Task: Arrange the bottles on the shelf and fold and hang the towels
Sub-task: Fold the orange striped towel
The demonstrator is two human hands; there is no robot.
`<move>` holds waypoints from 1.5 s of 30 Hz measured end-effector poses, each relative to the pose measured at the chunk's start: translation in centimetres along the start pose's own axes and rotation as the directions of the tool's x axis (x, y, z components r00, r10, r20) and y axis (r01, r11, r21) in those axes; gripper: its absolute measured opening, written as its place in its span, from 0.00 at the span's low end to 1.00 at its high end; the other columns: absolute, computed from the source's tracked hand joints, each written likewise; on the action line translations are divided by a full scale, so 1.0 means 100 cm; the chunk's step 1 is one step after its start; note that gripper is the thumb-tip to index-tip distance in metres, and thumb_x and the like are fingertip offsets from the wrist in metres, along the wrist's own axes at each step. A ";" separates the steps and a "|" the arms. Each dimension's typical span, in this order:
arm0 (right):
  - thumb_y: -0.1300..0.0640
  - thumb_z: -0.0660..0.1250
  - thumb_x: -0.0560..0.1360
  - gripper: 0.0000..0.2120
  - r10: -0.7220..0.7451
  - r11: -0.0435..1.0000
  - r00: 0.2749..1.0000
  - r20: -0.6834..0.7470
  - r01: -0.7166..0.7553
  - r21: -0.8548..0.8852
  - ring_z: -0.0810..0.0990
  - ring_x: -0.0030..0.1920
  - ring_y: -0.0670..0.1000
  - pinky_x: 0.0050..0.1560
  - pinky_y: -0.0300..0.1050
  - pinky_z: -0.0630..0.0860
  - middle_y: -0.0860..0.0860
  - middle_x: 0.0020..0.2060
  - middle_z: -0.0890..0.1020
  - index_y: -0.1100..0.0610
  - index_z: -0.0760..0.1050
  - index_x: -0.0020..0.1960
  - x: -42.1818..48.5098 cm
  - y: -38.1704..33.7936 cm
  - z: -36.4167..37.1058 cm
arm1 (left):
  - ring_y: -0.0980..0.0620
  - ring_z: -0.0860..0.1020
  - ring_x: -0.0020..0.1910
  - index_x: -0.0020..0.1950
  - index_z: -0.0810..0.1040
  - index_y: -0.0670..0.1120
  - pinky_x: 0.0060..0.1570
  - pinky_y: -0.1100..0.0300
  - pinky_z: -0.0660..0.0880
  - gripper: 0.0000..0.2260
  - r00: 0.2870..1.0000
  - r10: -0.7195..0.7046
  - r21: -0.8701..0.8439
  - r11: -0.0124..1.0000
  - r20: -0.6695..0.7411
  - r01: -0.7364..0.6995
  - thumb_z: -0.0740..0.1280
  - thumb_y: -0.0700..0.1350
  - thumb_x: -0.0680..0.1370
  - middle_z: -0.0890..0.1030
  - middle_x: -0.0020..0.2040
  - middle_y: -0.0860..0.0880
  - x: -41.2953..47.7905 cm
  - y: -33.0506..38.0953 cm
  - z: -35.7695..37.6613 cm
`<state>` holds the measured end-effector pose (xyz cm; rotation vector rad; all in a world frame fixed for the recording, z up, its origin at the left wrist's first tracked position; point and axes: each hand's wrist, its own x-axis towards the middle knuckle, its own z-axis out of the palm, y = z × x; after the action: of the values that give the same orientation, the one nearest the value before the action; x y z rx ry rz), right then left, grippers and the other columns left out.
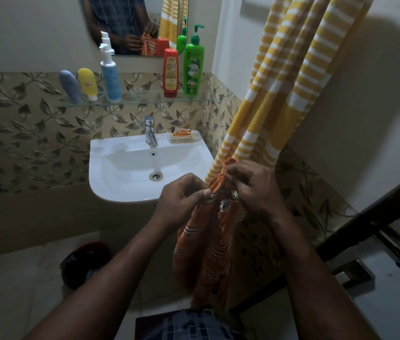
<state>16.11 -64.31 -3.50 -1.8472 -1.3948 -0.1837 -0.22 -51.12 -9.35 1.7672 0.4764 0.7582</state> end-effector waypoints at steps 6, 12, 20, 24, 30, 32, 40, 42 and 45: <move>0.67 0.74 0.73 0.09 -0.017 1.000 1.000 0.017 0.017 -0.002 0.82 0.49 0.47 0.52 0.24 0.70 0.51 0.48 0.87 0.59 0.86 0.52 -0.002 0.001 0.000 | 0.50 0.77 0.39 0.48 0.75 0.57 0.44 0.38 0.77 0.07 0.998 -0.055 -0.019 0.998 0.042 0.056 0.66 0.59 0.77 0.79 0.40 0.53 0.002 -0.002 0.004; 0.70 0.74 0.72 0.12 -0.034 0.999 0.998 0.060 0.035 -0.013 0.82 0.46 0.48 0.48 0.27 0.70 0.51 0.45 0.86 0.59 0.86 0.52 -0.004 0.003 -0.004 | 0.49 0.82 0.46 0.50 0.85 0.52 0.50 0.40 0.80 0.09 0.994 -0.028 0.137 0.991 0.109 0.013 0.71 0.56 0.76 0.84 0.47 0.52 0.009 -0.001 -0.001; 0.68 0.73 0.72 0.10 -0.019 1.000 0.998 0.062 0.020 -0.015 0.79 0.45 0.44 0.47 0.26 0.68 0.49 0.44 0.85 0.59 0.86 0.51 -0.008 0.007 -0.008 | 0.47 0.87 0.47 0.52 0.89 0.50 0.52 0.40 0.83 0.10 0.974 -0.162 0.077 0.985 0.158 0.151 0.76 0.54 0.75 0.89 0.45 0.49 0.009 -0.005 0.002; 0.64 0.72 0.73 0.08 -0.009 1.000 0.999 0.047 0.010 -0.007 0.81 0.46 0.47 0.48 0.25 0.69 0.51 0.45 0.86 0.60 0.87 0.51 -0.010 0.005 -0.008 | 0.54 0.87 0.43 0.49 0.90 0.51 0.47 0.46 0.84 0.04 0.996 -0.055 0.170 0.985 0.069 0.042 0.78 0.49 0.75 0.88 0.43 0.53 0.006 -0.003 0.004; 0.65 0.76 0.74 0.05 0.053 0.998 0.998 0.020 -0.052 -0.026 0.82 0.44 0.48 0.45 0.23 0.68 0.52 0.44 0.86 0.60 0.87 0.50 -0.010 0.008 -0.008 | 0.59 0.84 0.42 0.42 0.88 0.50 0.44 0.61 0.79 0.04 0.975 0.137 0.318 0.945 -0.174 -0.076 0.80 0.49 0.72 0.87 0.41 0.56 0.004 -0.002 0.004; 0.65 0.76 0.74 0.05 0.075 0.997 0.997 0.014 -0.074 -0.030 0.81 0.43 0.47 0.45 0.22 0.68 0.51 0.43 0.86 0.60 0.87 0.50 -0.009 0.009 -0.007 | 0.60 0.83 0.40 0.40 0.86 0.51 0.40 0.66 0.76 0.05 0.980 0.077 0.296 0.955 -0.183 -0.020 0.80 0.45 0.72 0.86 0.38 0.57 0.003 -0.002 0.004; 0.65 0.76 0.73 0.05 0.097 0.993 0.995 0.036 -0.095 -0.065 0.80 0.43 0.46 0.45 0.20 0.66 0.51 0.43 0.86 0.60 0.87 0.49 -0.008 0.011 -0.002 | 0.52 0.85 0.41 0.44 0.83 0.51 0.42 0.54 0.81 0.07 0.989 -0.096 0.085 0.991 -0.109 0.106 0.80 0.47 0.71 0.86 0.39 0.52 0.003 -0.007 -0.002; 0.65 0.76 0.73 0.05 0.103 0.993 0.994 0.041 -0.101 -0.062 0.80 0.43 0.46 0.45 0.20 0.66 0.50 0.43 0.85 0.60 0.87 0.49 -0.009 0.010 0.000 | 0.54 0.86 0.42 0.48 0.87 0.51 0.46 0.54 0.82 0.05 0.987 -0.140 0.061 0.987 -0.084 0.145 0.79 0.44 0.74 0.88 0.41 0.53 0.003 -0.006 -0.002; 0.65 0.77 0.73 0.06 0.115 0.992 0.993 0.027 -0.114 -0.049 0.81 0.43 0.47 0.45 0.21 0.68 0.51 0.43 0.86 0.59 0.87 0.49 -0.010 0.009 0.003 | 0.54 0.86 0.42 0.46 0.88 0.49 0.48 0.53 0.83 0.03 0.970 -0.224 -0.052 0.974 -0.099 0.220 0.77 0.41 0.77 0.88 0.41 0.51 0.003 -0.002 -0.001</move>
<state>16.45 -64.94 -4.67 -1.9708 -1.3104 -0.1328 -0.10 -50.78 -9.45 1.6096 0.7116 0.6977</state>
